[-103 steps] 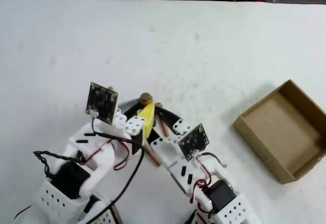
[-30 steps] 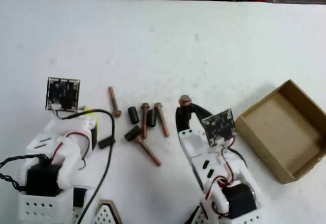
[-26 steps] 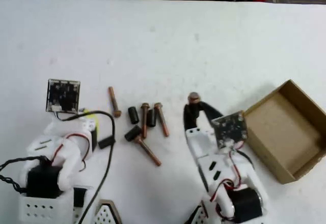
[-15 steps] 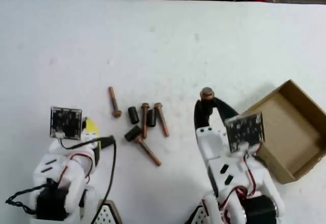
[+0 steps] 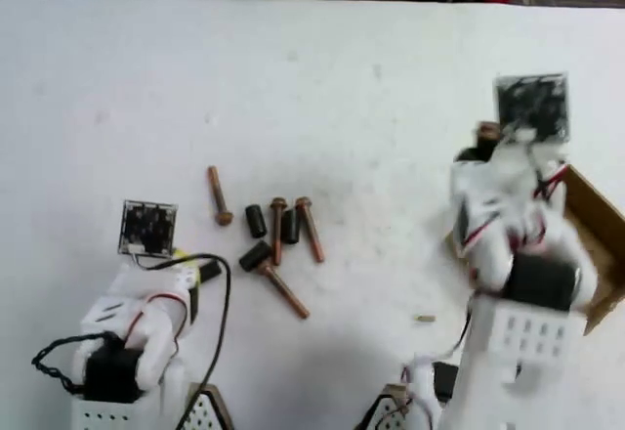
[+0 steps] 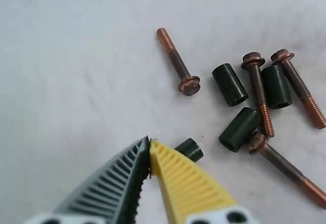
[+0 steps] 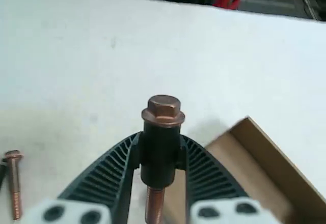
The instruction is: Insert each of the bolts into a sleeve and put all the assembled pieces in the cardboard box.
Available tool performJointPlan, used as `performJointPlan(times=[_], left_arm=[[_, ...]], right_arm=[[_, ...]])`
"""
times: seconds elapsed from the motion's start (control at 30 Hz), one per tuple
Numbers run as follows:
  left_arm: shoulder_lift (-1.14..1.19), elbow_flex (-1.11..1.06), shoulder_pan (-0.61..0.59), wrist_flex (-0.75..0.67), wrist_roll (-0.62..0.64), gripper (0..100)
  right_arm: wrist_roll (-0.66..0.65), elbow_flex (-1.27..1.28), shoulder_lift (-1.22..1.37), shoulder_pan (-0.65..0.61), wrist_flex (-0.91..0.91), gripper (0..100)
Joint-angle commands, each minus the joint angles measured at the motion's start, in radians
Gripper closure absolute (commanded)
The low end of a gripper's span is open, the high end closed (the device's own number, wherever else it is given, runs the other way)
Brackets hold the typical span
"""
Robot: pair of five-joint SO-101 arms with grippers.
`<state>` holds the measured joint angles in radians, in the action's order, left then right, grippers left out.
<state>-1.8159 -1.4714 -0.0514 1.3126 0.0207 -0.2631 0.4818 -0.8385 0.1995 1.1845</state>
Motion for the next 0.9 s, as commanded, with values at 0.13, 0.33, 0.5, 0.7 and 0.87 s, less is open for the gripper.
performJointPlan(times=[0.13, 0.33, 0.5, 0.7, 0.87], left_arm=[[-0.007, -0.02, -0.007, -0.044, -0.002, 98], [-0.007, -0.02, -0.007, -0.043, -0.002, 98], [-0.007, -0.051, -0.007, -0.046, -0.002, 98], [-0.007, -0.051, -0.007, -0.046, -0.002, 98], [-0.007, -0.051, -0.007, -0.046, -0.002, 98]], right_arm=[[-0.012, -0.061, 0.283, 0.225, -0.137, 98.1], [-0.06, -0.063, 0.489, 0.3, -0.142, 98.1], [-0.104, -0.063, 0.63, 0.337, -0.182, 98.1], [-0.104, -0.06, 0.774, 0.354, -0.289, 98.1], [-0.117, -0.061, 0.857, 0.348, -0.328, 98.1]])
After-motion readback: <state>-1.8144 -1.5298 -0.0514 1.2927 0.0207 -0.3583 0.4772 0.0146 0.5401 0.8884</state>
